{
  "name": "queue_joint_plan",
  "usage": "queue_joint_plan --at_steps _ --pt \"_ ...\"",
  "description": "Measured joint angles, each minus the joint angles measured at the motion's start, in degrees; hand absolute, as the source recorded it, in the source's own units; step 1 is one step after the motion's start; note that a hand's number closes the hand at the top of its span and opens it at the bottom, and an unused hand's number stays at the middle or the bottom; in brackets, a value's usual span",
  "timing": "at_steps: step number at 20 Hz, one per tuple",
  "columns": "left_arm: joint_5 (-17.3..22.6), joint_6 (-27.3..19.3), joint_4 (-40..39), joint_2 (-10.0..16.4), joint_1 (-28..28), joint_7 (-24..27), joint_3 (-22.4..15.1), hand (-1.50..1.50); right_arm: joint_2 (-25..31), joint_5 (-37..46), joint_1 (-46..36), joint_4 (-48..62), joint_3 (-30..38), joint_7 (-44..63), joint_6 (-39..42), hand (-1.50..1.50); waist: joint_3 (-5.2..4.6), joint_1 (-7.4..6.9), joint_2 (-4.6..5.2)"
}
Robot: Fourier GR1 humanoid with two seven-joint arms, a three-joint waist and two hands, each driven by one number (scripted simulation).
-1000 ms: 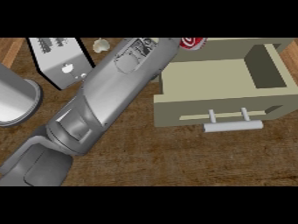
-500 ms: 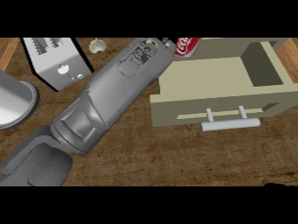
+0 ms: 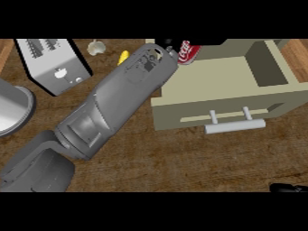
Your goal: Pick up the can, place it into the drawer and close the drawer
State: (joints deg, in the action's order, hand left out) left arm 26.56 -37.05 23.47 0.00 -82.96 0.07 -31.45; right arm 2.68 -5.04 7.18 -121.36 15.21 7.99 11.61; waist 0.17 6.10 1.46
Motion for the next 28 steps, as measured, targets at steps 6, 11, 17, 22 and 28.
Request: queue_joint_plan --at_steps 6,11,17,22,28 --pt "1.5 -1.9 -1.4 0.0 0.1 0.6 -2.7 -1.5 0.0 0.6 -0.8 0.2 -0.5 0.0 -0.2 -1.5 0.01 0.84 0.21" --pt "2.9 -4.4 -2.0 0.0 0.5 0.5 -4.5 -1.5 0.0 0.9 -2.0 0.5 -1.2 0.5 -0.4 -1.5 0.0 1.11 0.29" --pt "4.6 -6.7 -2.4 0.0 1.0 1.8 -5.3 -1.5 0.1 0.9 -2.1 -0.3 -1.4 0.7 -0.4 -1.5 -0.01 1.45 0.43" --pt "6.6 -8.1 -2.0 0.0 1.8 3.4 -5.2 -1.5 1.4 3.2 -1.7 -2.1 -1.0 -0.5 -0.3 -1.5 -0.04 1.53 0.37" --pt "9.6 -8.9 -0.7 0.0 2.1 4.4 -4.7 -1.5 4.4 10.1 -1.6 -5.2 -2.2 -3.7 0.5 -1.5 -0.07 1.13 0.25"
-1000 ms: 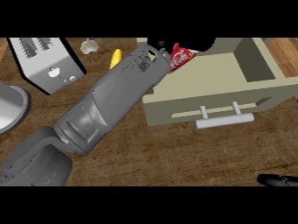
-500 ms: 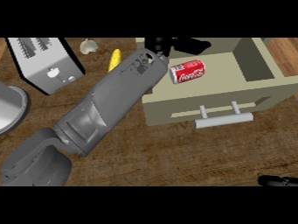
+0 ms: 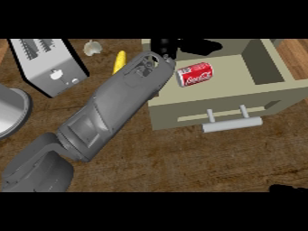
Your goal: Pick up the can, place it into the drawer and close the drawer
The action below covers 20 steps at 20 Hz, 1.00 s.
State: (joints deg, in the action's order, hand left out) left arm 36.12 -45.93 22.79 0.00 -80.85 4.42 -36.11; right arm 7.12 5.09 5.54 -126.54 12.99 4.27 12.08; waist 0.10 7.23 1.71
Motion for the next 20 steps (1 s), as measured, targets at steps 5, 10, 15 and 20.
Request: queue_joint_plan --at_steps 5,10,15,20 --pt "2.4 -0.2 0.9 0.0 -0.6 1.1 0.7 -1.5 1.9 6.7 -1.0 -0.6 -2.4 -2.0 0.0 -1.5 -0.01 -1.0 -0.13" --pt "4.0 -1.1 1.9 0.0 -0.9 2.7 1.2 -1.5 4.3 16.3 -2.4 0.5 -5.2 -3.8 -0.8 -1.5 -0.05 -2.76 -0.46" --pt "4.5 -2.4 2.4 0.0 -2.1 2.1 0.8 -1.5 6.1 28.4 -3.5 3.1 -9.7 -4.9 -3.0 -1.5 -0.06 -4.2 -0.84" --pt "4.3 -2.0 2.4 0.0 -2.7 1.1 1.3 -1.5 6.3 40.1 -6.2 10.0 -15.1 -5.4 -6.4 -1.5 -0.07 -6.02 -1.14"
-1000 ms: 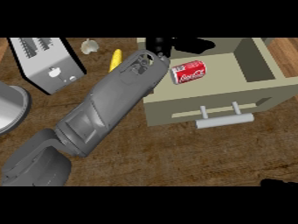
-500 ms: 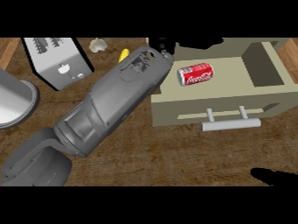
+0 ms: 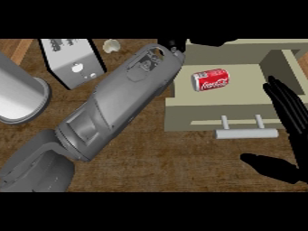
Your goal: Pick up the can, place it into the drawer and close the drawer
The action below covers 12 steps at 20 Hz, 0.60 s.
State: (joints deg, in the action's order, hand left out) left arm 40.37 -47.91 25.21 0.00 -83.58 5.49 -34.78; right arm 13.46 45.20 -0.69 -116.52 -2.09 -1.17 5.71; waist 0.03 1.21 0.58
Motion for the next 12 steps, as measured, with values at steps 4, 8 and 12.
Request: queue_joint_plan --at_steps 4,8,12 --pt "-0.9 0.0 1.7 0.6 0.6 -1.2 0.2 -1.5 0.0 7.8 -2.9 7.4 -2.6 0.5 -2.7 -1.5 -0.02 -1.3 -0.34" --pt "-2.3 -0.3 4.9 2.4 2.3 -3.1 0.2 -1.5 -2.0 12.7 -6.1 16.3 -3.5 0.1 -7.8 -1.5 -0.01 -2.12 -0.58" --pt "-4.0 -0.4 9.9 6.0 3.9 -7.4 -0.7 -1.5 -3.8 14.4 -8.0 24.7 -2.4 -2.1 -14.2 -1.5 -0.02 -2.71 -0.82"
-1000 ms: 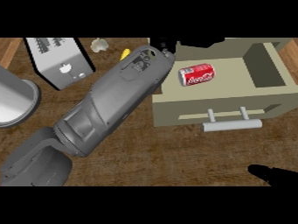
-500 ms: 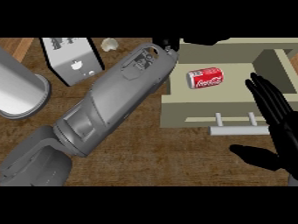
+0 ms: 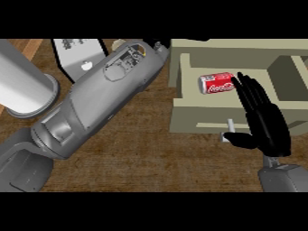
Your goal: Pick up the can, place it into the drawer and close the drawer
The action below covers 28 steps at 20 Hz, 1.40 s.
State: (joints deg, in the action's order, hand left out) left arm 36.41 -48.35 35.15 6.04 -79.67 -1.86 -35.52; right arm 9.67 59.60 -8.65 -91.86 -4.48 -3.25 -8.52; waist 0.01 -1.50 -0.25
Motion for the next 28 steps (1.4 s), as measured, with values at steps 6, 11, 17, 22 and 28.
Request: queue_joint_plan --at_steps 6,11,17,22,28 --pt "-2.0 0.4 8.1 5.5 3.8 -4.5 -0.7 -1.5 -0.4 2.1 -6.7 11.2 2.8 -2.4 -6.3 -1.5 -0.86 -0.63 -0.75" --pt "-3.0 1.5 13.4 10.0 6.8 -7.0 -0.9 -1.5 -0.1 4.9 -12.3 20.7 4.7 -4.1 -11.8 -1.5 -1.18 -1.19 -0.88" --pt "-3.6 2.5 19.9 14.4 9.4 -11.1 -1.1 -1.5 0.3 8.3 -19.5 32.0 7.4 -4.0 -18.2 -1.5 -1.22 -2.0 -0.77" --pt "-4.4 2.7 23.8 17.2 11.9 -13.0 -1.0 -1.5 0.1 9.5 -26.1 41.5 10.2 -3.9 -24.1 -1.5 -1.01 -2.1 -0.42" --pt "-5.8 2.5 28.9 19.6 16.0 -14.5 -1.2 -1.5 0.6 10.4 -34.1 53.1 13.2 -3.7 -29.3 -1.5 -0.65 -2.21 0.09"
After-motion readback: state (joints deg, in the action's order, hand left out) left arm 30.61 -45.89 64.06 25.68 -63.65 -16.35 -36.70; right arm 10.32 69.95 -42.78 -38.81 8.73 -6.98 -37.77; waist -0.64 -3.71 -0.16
